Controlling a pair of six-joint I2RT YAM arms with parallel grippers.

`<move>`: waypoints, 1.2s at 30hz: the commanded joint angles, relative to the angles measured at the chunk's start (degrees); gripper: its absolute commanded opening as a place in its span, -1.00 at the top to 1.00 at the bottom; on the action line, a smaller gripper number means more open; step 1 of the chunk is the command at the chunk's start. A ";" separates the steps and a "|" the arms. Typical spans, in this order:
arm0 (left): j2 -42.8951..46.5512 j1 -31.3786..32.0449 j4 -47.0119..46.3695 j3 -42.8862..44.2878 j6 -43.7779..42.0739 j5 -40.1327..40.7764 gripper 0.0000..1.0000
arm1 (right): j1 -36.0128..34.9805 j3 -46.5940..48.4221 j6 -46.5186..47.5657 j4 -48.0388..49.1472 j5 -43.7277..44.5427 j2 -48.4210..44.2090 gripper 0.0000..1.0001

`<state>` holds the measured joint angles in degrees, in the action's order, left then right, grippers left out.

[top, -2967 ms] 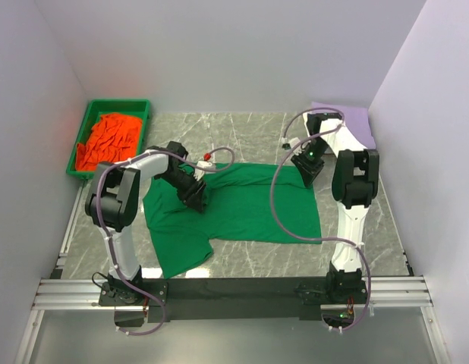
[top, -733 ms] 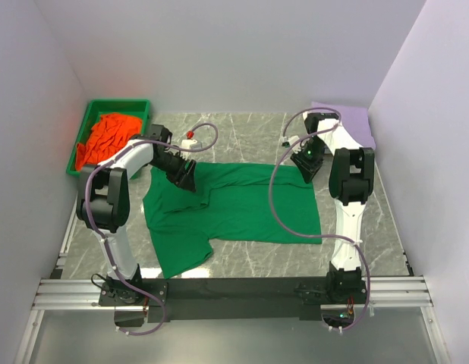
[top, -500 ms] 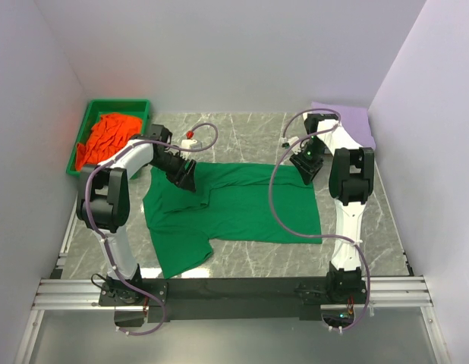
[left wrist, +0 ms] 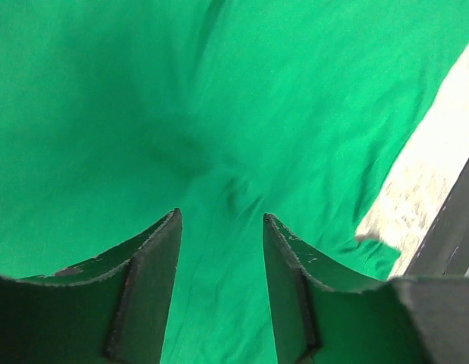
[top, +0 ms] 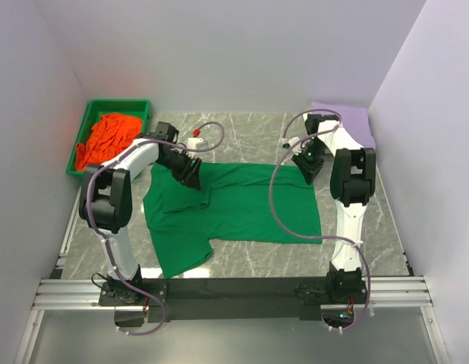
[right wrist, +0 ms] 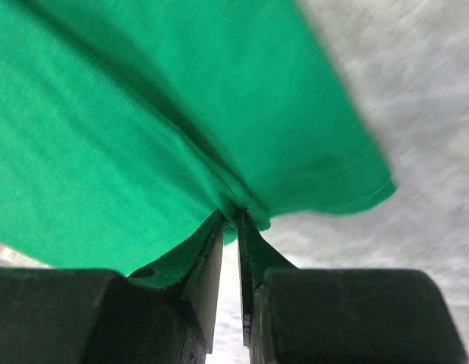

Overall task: Fold and stack the t-shirts
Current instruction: Fold the tshirt

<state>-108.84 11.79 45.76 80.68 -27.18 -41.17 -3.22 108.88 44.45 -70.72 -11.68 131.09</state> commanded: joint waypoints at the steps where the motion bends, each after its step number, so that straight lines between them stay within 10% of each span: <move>1: 0.65 3.76 -3.04 4.21 1.69 -2.42 -0.03 | -0.47 -3.75 1.96 0.84 -0.01 -7.07 0.60; 9: -8.48 10.35 -9.45 13.52 8.45 -5.23 0.07 | -0.64 -13.95 5.56 6.11 4.91 -11.90 0.71; 21: -15.97 12.82 -11.13 14.60 13.91 -0.76 0.13 | 0.15 -9.14 7.42 -1.44 2.20 -13.58 0.35; 29: -8.96 12.73 -5.08 8.09 8.20 -0.14 0.11 | -0.29 5.72 -3.56 -8.82 -8.60 -4.80 0.33; 36: 0.29 5.62 -7.96 1.41 10.74 0.03 0.03 | -3.45 0.02 -10.69 -1.18 -6.61 -4.44 0.32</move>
<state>-113.51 22.20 39.38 82.78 -17.65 -41.56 -4.32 110.83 38.87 -73.38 -18.17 125.25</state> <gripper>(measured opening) 0.486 0.343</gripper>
